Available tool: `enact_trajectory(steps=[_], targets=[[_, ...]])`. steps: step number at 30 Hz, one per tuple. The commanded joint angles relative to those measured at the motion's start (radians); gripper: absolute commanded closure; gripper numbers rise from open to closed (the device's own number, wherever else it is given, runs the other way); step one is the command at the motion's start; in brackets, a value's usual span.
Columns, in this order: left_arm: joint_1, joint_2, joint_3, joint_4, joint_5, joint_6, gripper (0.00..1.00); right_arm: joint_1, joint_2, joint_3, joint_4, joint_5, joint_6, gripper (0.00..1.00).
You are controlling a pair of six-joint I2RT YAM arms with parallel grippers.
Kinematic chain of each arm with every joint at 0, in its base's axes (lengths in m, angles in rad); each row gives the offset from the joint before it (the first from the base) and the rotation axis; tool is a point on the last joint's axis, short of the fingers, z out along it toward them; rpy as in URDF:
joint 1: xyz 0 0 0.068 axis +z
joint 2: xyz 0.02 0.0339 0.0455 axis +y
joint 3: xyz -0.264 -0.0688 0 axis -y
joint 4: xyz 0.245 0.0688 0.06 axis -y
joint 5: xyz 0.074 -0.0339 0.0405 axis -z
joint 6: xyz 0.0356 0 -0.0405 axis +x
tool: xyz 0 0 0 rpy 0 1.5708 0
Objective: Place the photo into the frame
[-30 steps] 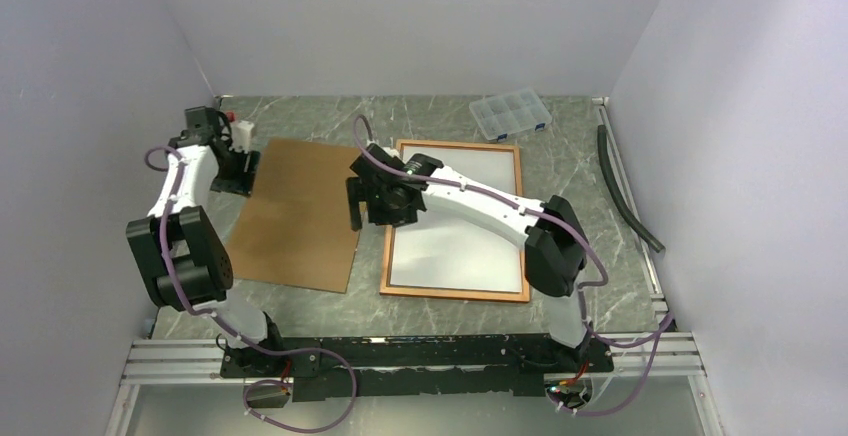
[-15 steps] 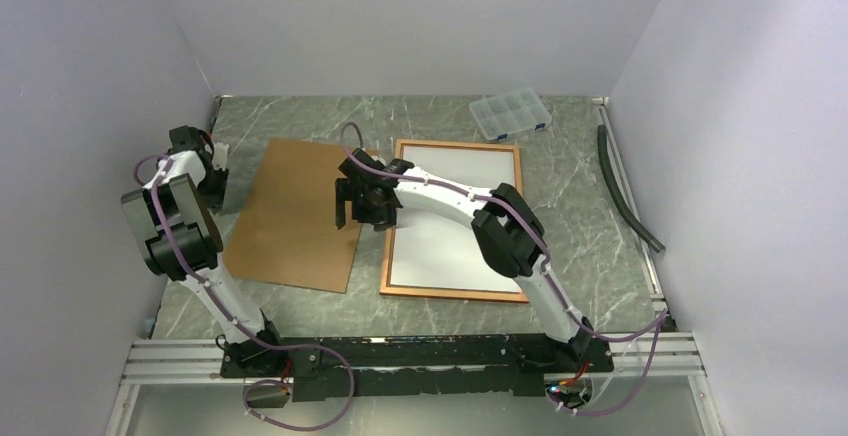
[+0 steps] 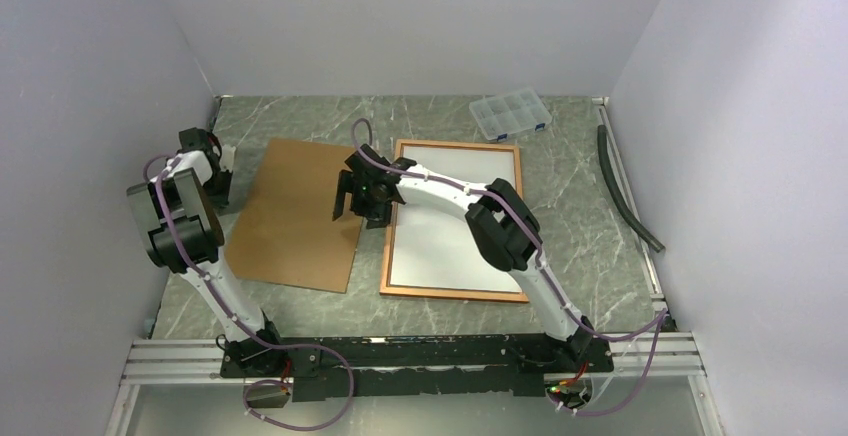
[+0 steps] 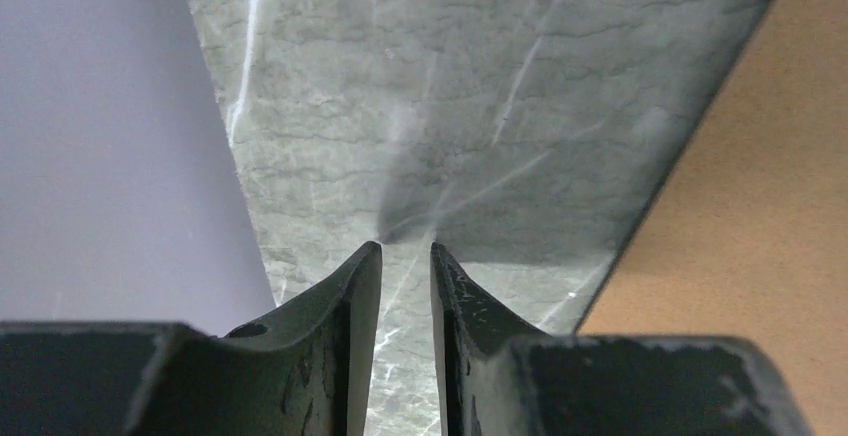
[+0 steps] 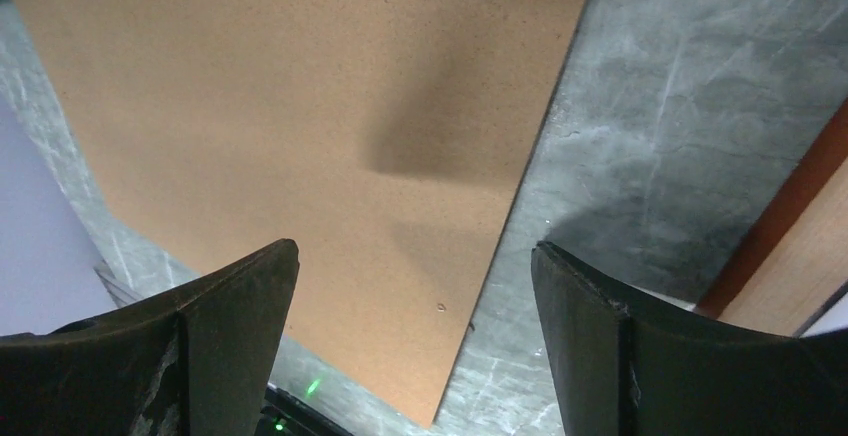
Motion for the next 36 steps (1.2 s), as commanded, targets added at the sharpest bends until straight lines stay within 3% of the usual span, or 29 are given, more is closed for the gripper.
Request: enact_trajectory(steps=[1,12,20,32,36], targets=[[-0.035,0.034,-0.033,-0.067,0.127,-0.040,0.69,0.000,0.037,-0.002,0.041,-0.011,0.059,0.10],[-0.077,0.060,-0.061,-0.158,0.248,-0.041,0.76,-0.012,0.013,-0.104,0.265,-0.105,0.176,0.11],[-0.076,0.109,-0.050,-0.197,0.324,-0.032,0.82,-0.040,-0.146,-0.262,0.672,-0.224,0.294,0.13],[-0.088,0.089,-0.064,-0.222,0.379,-0.004,0.87,-0.030,-0.217,-0.396,1.229,-0.388,0.437,0.19],[-0.090,0.088,-0.063,-0.228,0.387,0.001,0.88,-0.019,-0.225,-0.400,1.323,-0.436,0.423,0.20]])
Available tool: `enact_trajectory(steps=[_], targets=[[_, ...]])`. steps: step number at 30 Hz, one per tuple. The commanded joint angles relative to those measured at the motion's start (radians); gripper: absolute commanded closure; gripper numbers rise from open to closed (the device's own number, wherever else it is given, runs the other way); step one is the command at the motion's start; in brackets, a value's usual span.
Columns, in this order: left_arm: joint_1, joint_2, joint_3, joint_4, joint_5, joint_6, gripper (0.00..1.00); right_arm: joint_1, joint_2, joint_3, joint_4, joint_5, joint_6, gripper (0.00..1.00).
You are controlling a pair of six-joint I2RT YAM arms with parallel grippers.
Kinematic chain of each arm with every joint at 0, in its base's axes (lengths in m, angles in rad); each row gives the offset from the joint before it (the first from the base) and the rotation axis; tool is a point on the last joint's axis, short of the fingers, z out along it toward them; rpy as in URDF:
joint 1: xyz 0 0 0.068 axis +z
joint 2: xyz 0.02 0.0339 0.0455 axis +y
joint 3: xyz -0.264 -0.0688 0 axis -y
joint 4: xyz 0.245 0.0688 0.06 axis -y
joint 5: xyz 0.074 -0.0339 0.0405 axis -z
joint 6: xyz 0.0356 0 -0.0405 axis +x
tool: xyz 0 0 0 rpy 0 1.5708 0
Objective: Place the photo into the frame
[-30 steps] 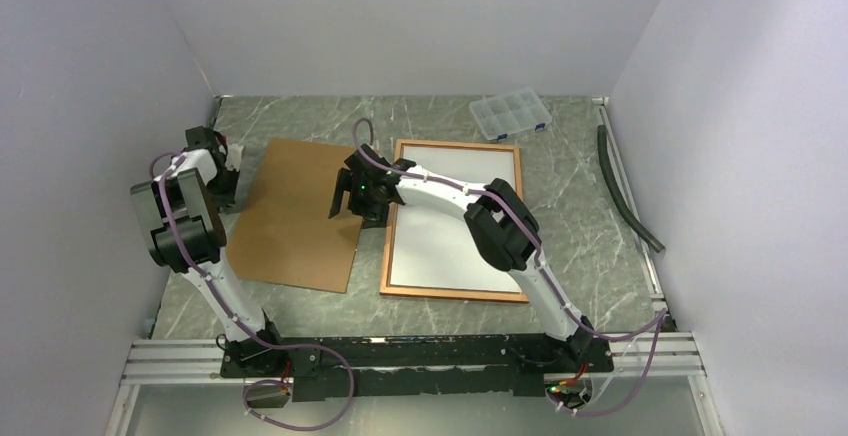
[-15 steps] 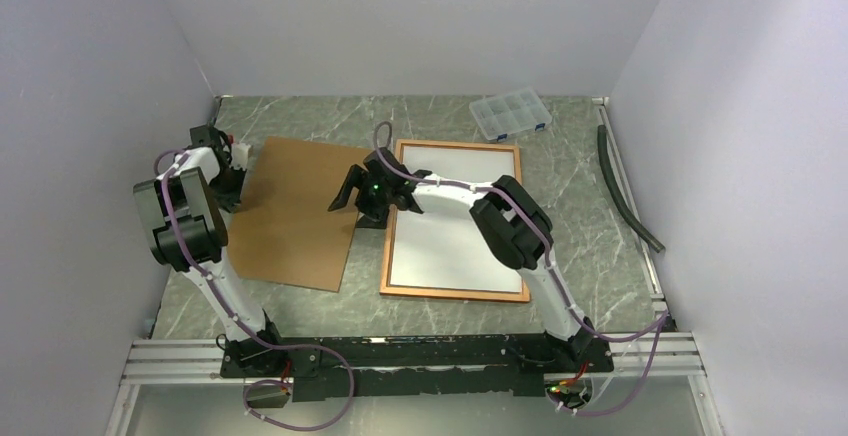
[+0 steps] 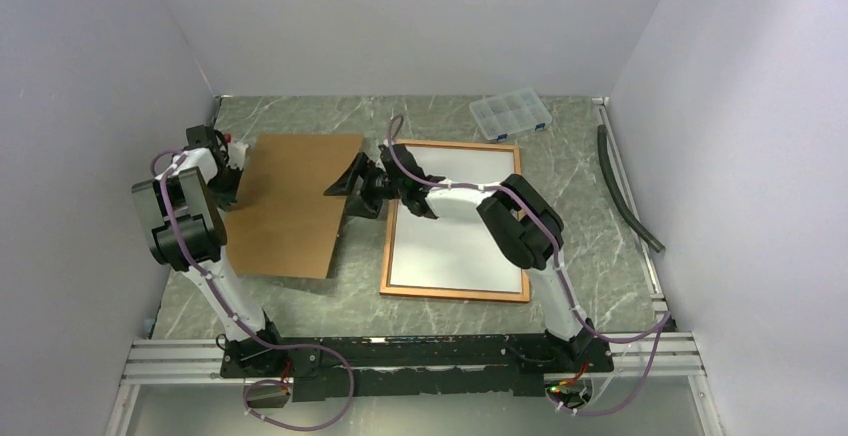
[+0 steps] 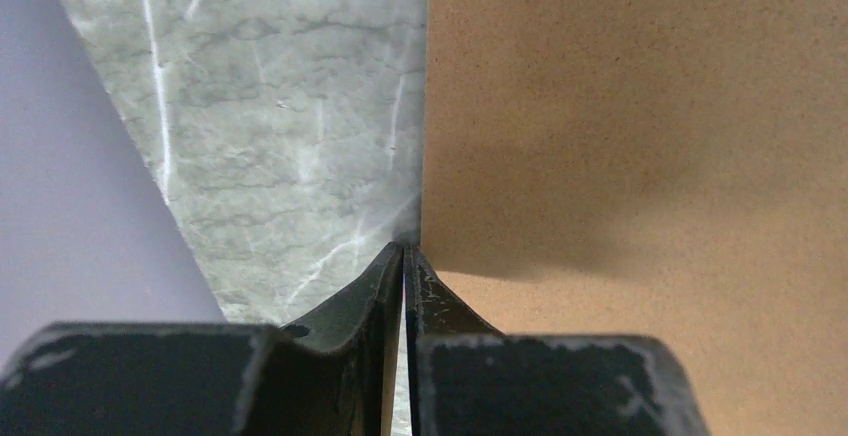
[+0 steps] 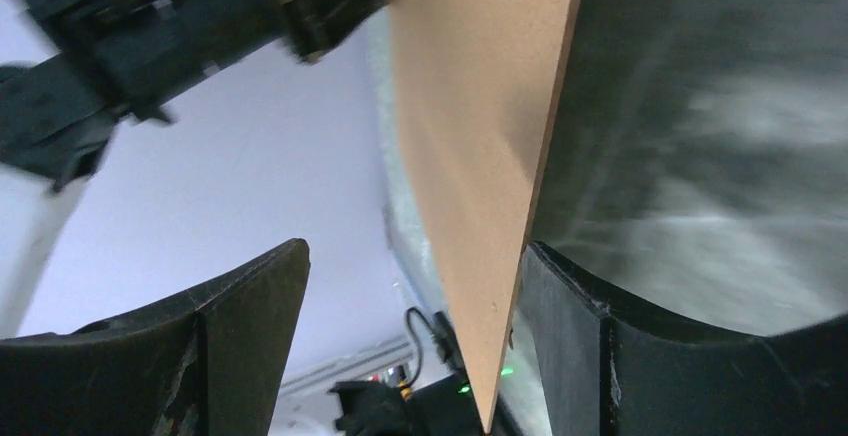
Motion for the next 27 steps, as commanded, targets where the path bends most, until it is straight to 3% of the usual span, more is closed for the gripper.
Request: enact_trajectory(steps=[1,7,12,15,21,27], targets=[[-0.046,0.078,-0.074,-0.182,0.261,-0.045,0.88,0.065,-0.094,0.047,0.489,-0.146,0.063,0.20],[-0.046,0.063,-0.069,-0.195,0.269,-0.041,0.89,0.074,-0.026,0.040,0.571,-0.184,0.127,0.22],[-0.046,0.045,-0.075,-0.197,0.269,-0.037,0.90,0.073,-0.046,0.029,0.496,-0.176,0.077,0.26],[-0.045,0.032,-0.080,-0.192,0.266,-0.041,0.90,0.064,-0.118,-0.017,0.367,-0.127,0.003,0.31],[-0.044,-0.005,-0.066,-0.199,0.262,-0.053,0.90,0.039,-0.284,-0.146,0.141,-0.014,-0.094,0.60],[-0.045,-0.052,-0.039,-0.236,0.276,-0.060,0.88,0.020,-0.296,-0.076,-0.128,0.009,-0.196,0.92]])
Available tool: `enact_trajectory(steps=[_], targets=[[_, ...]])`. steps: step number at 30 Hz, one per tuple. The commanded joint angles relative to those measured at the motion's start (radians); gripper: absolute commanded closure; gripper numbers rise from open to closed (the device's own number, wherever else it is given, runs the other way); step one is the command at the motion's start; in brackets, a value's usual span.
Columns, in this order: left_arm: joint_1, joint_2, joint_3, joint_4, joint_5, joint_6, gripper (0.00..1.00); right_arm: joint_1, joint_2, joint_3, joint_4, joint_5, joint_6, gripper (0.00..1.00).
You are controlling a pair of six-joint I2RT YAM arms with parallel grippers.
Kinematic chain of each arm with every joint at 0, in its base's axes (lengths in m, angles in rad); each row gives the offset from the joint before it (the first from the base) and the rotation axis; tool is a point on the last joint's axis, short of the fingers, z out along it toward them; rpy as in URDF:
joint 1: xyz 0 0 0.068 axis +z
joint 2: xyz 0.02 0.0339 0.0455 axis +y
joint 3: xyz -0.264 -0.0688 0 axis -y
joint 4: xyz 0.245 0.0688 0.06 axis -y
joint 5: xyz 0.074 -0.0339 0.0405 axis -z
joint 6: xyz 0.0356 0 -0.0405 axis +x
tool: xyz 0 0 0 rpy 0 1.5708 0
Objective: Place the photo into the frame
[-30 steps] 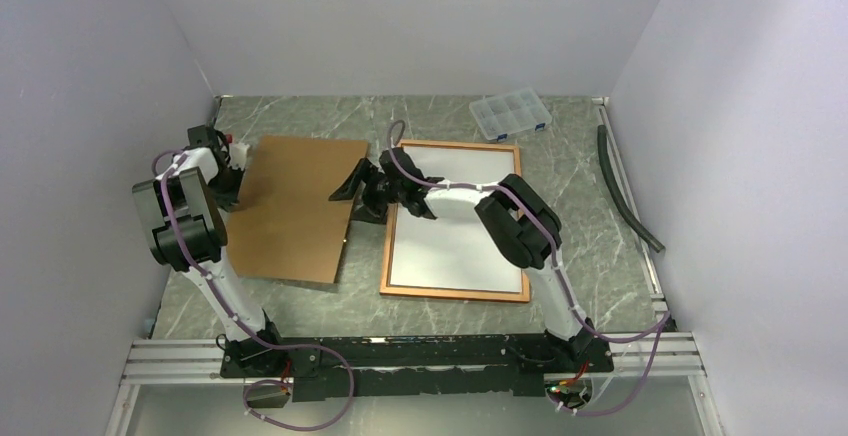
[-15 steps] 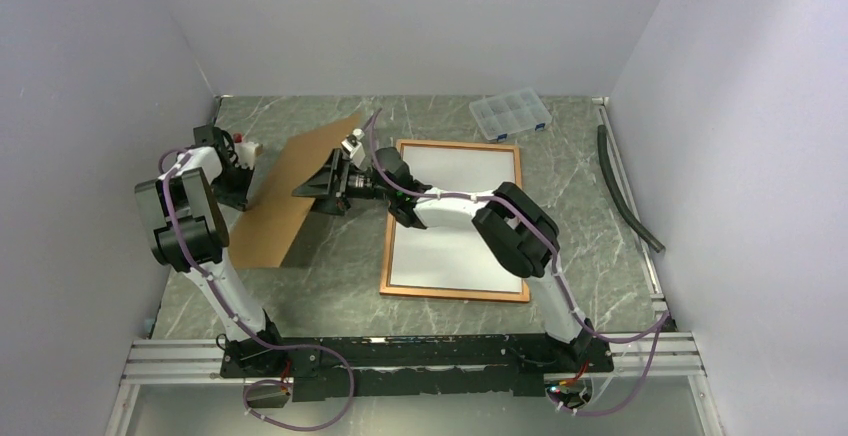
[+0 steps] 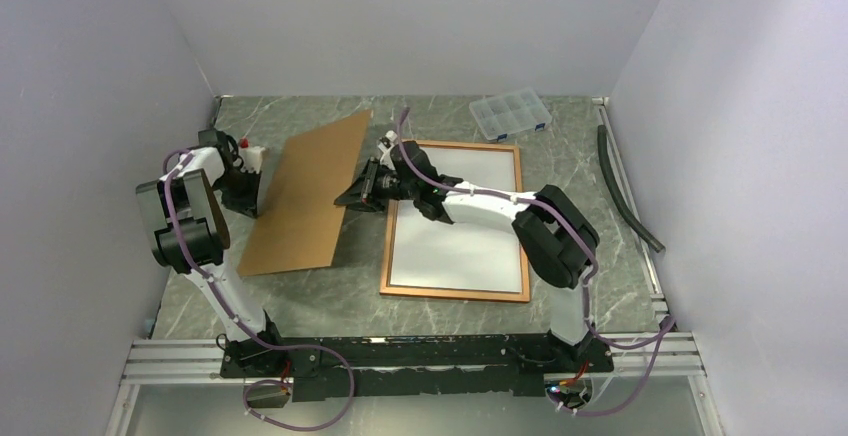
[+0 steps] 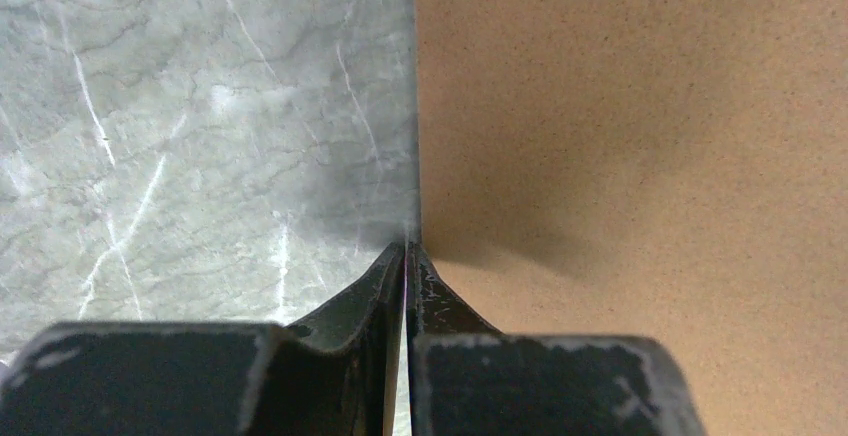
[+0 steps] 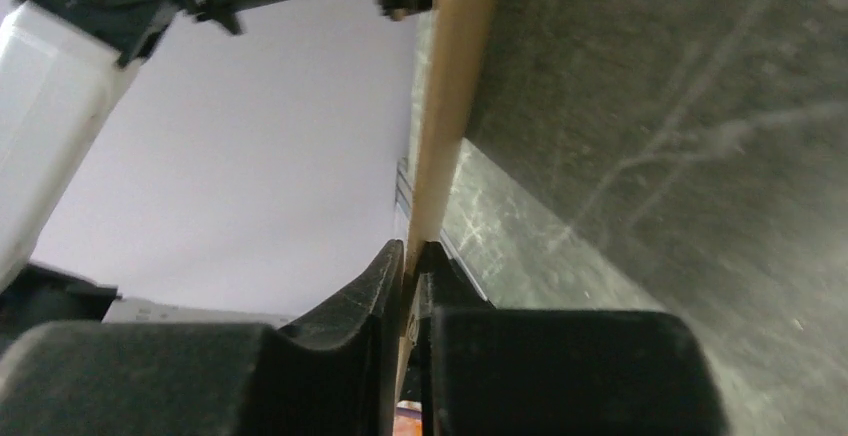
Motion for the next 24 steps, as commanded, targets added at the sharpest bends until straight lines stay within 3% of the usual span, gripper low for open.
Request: enact_trajectory(steps=[1,8,12,17,20,24], targets=[[-0.008,-0.032,-0.018,-0.106,0.064,-0.022,0.88,-0.010,-0.051,0.095,-0.218,0.044,-0.125,0.98],[-0.009,-0.118,0.054,-0.169,0.089,-0.045,0.74,-0.008,-0.129,0.221,-0.510,0.149,-0.313,1.00],[-0.007,-0.162,0.118,-0.207,0.105,-0.068,0.53,0.003,-0.215,0.276,-0.609,0.228,-0.417,1.00],[-0.007,-0.202,0.193,-0.254,0.124,-0.100,0.35,0.059,-0.298,0.421,-0.804,0.411,-0.608,1.00],[-0.005,-0.229,0.240,-0.288,0.157,-0.111,0.19,0.094,-0.341,0.462,-0.882,0.527,-0.699,1.00],[-0.004,-0.278,0.329,-0.355,0.268,-0.118,0.12,0.116,-0.351,0.510,-0.930,0.640,-0.738,1.00]])
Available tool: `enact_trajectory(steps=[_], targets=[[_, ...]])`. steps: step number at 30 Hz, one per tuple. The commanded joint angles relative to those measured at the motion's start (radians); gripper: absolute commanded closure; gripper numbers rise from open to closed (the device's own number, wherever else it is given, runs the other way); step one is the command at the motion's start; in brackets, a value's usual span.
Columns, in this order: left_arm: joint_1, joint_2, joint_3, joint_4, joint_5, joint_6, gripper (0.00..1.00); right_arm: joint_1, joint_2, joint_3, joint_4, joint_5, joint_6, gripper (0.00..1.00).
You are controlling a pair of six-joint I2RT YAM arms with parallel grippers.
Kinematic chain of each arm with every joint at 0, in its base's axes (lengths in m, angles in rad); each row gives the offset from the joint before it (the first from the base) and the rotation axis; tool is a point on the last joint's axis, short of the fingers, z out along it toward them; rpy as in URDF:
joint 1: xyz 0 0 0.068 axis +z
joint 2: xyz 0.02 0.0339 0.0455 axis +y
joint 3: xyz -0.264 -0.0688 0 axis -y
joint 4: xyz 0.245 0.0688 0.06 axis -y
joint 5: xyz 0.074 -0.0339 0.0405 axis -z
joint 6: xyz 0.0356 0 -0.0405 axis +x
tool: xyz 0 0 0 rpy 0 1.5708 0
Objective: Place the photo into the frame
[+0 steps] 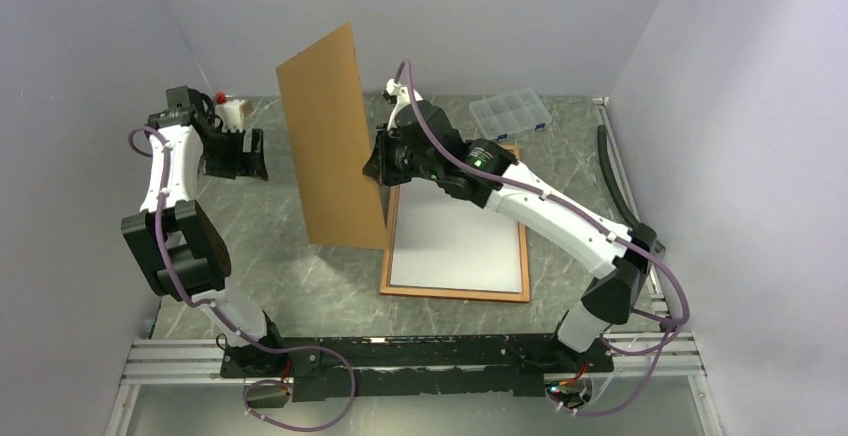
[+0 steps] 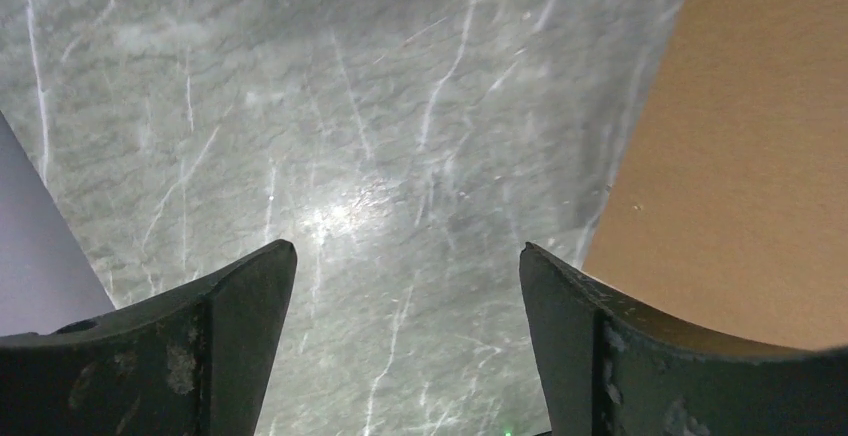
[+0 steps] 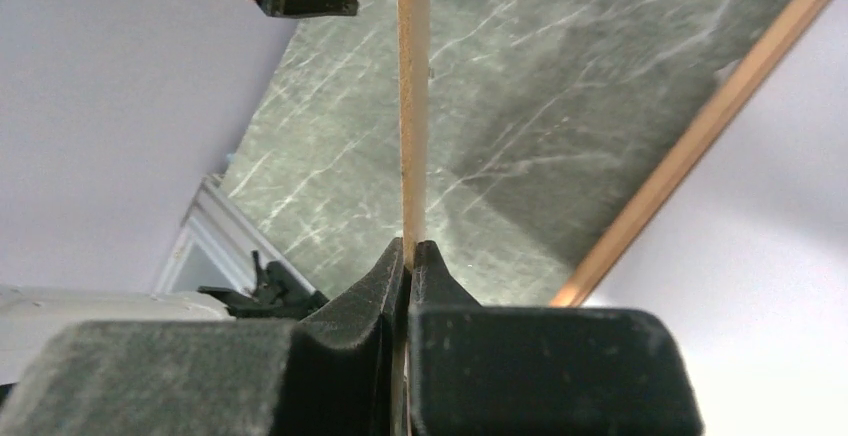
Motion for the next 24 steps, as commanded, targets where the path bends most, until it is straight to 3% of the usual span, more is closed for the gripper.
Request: enact_trajectory(steps=[1,7,13,18,24], targets=[[0.003,-0.104,0.115,-0.095,0.159,-0.038,0.11,0.032,-0.042,0.096,-0.037,0.212,-0.132,1.00],[0.001,-0.203,0.400,-0.270,0.387,-0.110,0.06,0.163,0.056,0.179,-0.018,0.529,-0.214,1.00],[-0.017,-0.241,0.533,-0.369,0.547,-0.226,0.06,0.226,0.178,0.279,0.037,0.693,-0.232,1.00],[-0.036,-0.235,0.499,-0.391,0.616,-0.326,0.06,0.260,0.304,0.466,-0.046,0.686,-0.201,1.00],[-0.055,-0.269,0.397,-0.234,0.509,-0.491,0.06,0.278,0.401,0.587,-0.100,0.660,-0.180,1.00]])
